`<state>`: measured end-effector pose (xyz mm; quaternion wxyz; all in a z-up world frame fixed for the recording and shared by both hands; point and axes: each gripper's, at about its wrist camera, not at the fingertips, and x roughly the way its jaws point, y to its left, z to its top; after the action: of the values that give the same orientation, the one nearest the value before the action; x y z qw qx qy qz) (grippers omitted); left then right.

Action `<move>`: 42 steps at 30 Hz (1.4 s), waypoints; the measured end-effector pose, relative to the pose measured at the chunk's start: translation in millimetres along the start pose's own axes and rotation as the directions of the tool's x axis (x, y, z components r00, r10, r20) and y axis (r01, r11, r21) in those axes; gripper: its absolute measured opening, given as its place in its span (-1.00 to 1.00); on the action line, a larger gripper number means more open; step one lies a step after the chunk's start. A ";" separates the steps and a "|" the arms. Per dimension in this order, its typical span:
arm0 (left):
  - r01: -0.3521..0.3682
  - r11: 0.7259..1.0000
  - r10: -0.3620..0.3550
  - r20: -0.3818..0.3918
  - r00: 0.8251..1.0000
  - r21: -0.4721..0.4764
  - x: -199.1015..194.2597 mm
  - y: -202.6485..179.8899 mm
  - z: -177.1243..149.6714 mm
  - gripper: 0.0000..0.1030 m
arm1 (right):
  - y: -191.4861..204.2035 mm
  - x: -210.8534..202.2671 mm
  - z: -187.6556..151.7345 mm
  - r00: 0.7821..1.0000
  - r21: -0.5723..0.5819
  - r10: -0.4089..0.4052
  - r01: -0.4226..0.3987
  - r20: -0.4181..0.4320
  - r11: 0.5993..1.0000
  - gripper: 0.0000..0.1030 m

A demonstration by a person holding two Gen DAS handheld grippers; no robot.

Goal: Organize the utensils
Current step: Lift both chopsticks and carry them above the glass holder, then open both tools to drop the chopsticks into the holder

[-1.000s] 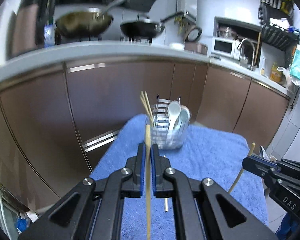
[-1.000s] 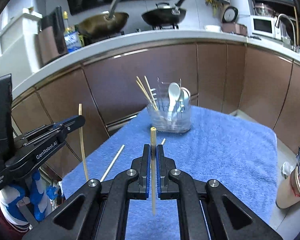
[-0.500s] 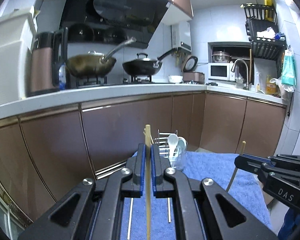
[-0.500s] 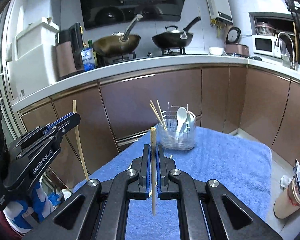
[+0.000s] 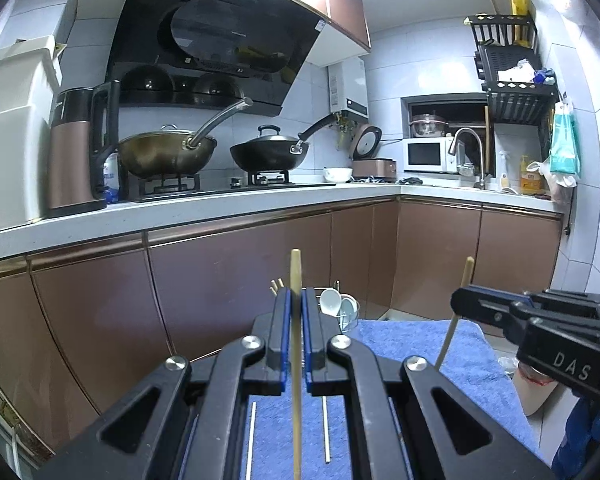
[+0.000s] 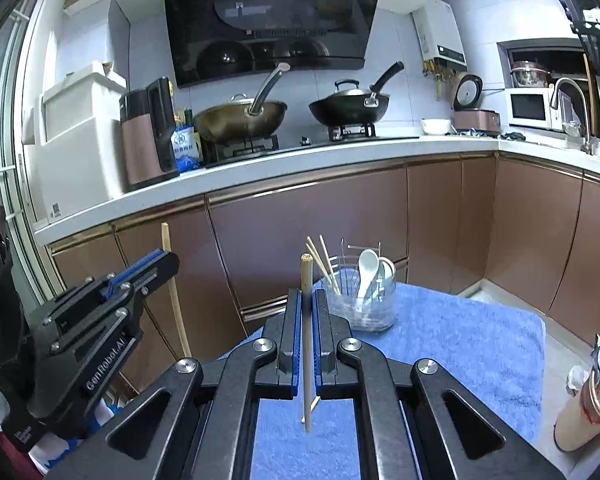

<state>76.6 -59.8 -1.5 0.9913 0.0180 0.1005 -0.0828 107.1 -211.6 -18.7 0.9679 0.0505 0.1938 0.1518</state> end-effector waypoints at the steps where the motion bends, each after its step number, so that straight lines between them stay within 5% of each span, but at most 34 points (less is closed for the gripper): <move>1: 0.002 1.000 -0.002 0.000 1.000 0.000 1.6 -1.3 0.2 -0.90 | -0.6 -0.1 1.7 1.000 -0.002 0.000 0.000 0.006 1.000 -0.90; 11: 0.028 1.000 -0.029 -0.026 0.999 -0.013 32.9 -10.7 5.5 -0.90 | -13.6 12.7 19.7 0.998 -0.004 0.024 -0.024 0.051 1.000 -0.90; 22: 0.050 0.984 -0.053 -0.018 0.998 -0.171 87.8 35.2 40.7 -0.90 | -28.5 53.5 57.8 0.993 -0.023 0.060 -0.058 0.101 0.998 -0.90; 34: 0.089 0.959 -0.056 0.129 0.990 -0.270 166.8 56.0 87.4 -0.90 | -48.6 137.2 96.4 0.986 -0.030 0.083 -0.080 0.142 0.996 -0.90; 42: 0.048 0.942 -0.029 0.060 0.998 -0.331 254.1 55.1 61.2 -0.90 | -61.6 208.5 92.6 0.993 -0.030 0.055 -0.052 0.107 0.998 -0.90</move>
<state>343.3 -49.5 8.0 0.9807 -0.1538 0.0864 -0.0844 343.3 -208.4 -18.2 0.9732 0.0505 0.1375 0.1774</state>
